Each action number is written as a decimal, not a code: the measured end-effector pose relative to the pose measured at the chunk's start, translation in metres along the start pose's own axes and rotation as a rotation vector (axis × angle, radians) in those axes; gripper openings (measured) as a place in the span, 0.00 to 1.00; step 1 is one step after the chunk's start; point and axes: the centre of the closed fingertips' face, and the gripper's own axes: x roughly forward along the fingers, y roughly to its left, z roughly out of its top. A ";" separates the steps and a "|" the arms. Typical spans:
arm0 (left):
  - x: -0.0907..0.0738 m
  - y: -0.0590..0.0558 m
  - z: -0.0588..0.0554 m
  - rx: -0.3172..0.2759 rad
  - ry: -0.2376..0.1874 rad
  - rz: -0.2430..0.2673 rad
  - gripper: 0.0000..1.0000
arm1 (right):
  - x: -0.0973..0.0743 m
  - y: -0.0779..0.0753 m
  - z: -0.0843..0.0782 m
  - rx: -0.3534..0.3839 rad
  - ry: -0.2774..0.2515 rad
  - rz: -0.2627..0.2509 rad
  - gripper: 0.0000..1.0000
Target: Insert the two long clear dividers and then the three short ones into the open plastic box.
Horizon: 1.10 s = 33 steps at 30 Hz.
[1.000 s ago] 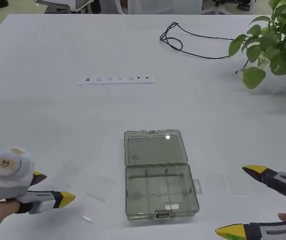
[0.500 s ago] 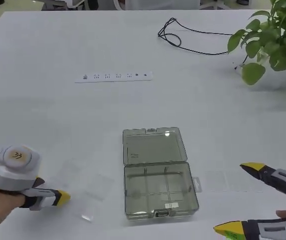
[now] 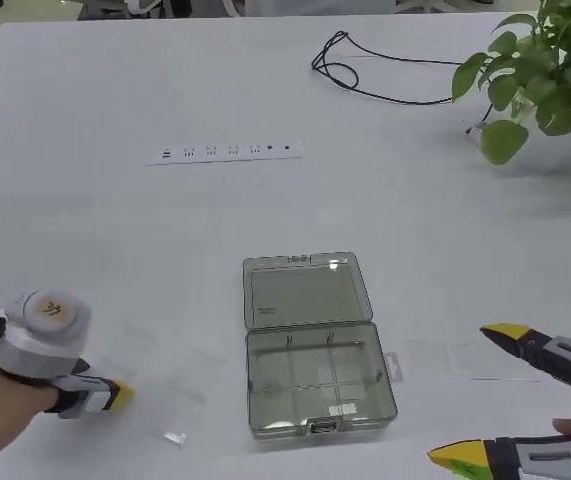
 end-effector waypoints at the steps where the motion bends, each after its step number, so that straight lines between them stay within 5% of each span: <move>1: 0.000 0.002 -0.002 0.016 0.026 0.019 0.40 | 0.000 0.000 0.000 0.000 -0.002 0.000 0.95; 15: 0.001 0.004 -0.002 -0.024 0.083 0.029 0.37 | -0.001 0.002 -0.002 0.006 -0.005 0.000 0.94; 33: 0.000 0.006 -0.003 -0.030 0.092 0.021 0.32 | -0.002 0.004 -0.006 0.014 -0.006 -0.004 0.93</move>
